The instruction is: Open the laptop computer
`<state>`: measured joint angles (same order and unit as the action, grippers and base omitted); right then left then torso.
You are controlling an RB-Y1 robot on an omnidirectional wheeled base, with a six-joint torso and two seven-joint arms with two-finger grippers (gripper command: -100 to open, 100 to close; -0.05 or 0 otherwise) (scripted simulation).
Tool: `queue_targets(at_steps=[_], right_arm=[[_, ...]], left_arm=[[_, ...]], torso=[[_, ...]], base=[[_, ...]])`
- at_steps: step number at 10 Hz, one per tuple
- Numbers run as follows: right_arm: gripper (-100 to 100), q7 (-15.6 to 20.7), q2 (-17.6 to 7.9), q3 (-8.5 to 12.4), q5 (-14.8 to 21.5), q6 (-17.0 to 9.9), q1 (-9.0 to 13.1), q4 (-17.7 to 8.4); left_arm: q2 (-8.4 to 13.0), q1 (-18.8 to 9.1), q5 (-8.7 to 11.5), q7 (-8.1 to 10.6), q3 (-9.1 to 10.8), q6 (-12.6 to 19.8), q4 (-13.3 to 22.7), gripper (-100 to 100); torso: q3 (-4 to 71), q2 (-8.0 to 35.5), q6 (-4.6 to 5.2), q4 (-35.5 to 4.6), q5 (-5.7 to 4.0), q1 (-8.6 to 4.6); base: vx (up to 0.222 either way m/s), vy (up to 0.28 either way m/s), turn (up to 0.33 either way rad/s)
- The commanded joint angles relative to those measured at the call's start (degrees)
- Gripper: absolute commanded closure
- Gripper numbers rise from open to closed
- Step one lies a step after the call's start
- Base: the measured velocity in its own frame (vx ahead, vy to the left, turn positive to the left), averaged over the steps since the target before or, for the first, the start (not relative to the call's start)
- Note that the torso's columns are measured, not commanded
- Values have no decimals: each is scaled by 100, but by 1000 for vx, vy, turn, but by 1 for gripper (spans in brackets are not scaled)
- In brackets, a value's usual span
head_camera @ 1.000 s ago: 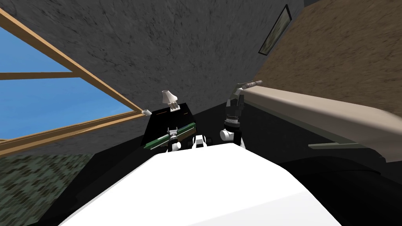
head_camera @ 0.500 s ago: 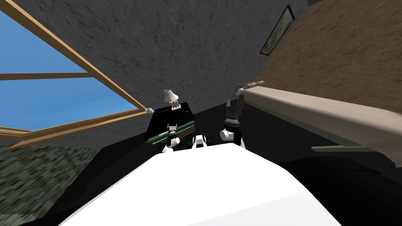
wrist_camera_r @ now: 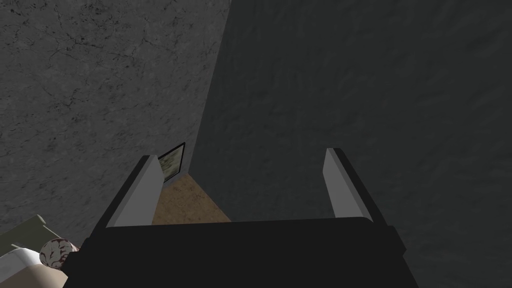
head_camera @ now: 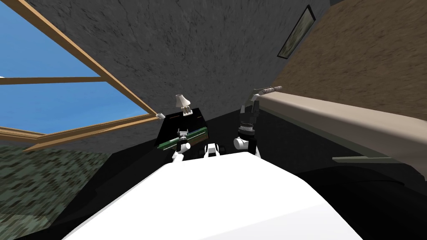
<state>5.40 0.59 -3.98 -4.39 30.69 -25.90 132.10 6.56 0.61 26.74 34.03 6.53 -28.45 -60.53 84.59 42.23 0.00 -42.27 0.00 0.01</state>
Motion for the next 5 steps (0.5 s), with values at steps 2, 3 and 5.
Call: queue_targets(at_steps=[2,3,5], right_arm=[[0,0,0,0,0,0,0,0],[0,0,0,0,0,0,0,0],[0,0,0,0,0,0,0,0]], left_arm=[[-1,1,0,0,0,-3,0,0],[-1,1,0,0,0,-3,0,0],[-1,1,0,0,0,-3,0,0]], torso=[[2,-1,0,0,1,2],[-1,3,0,-1,0,0],[-3,6,0,-2,-1,-2]], base=[[0,0,0],[0,0,0],[0,0,0]])
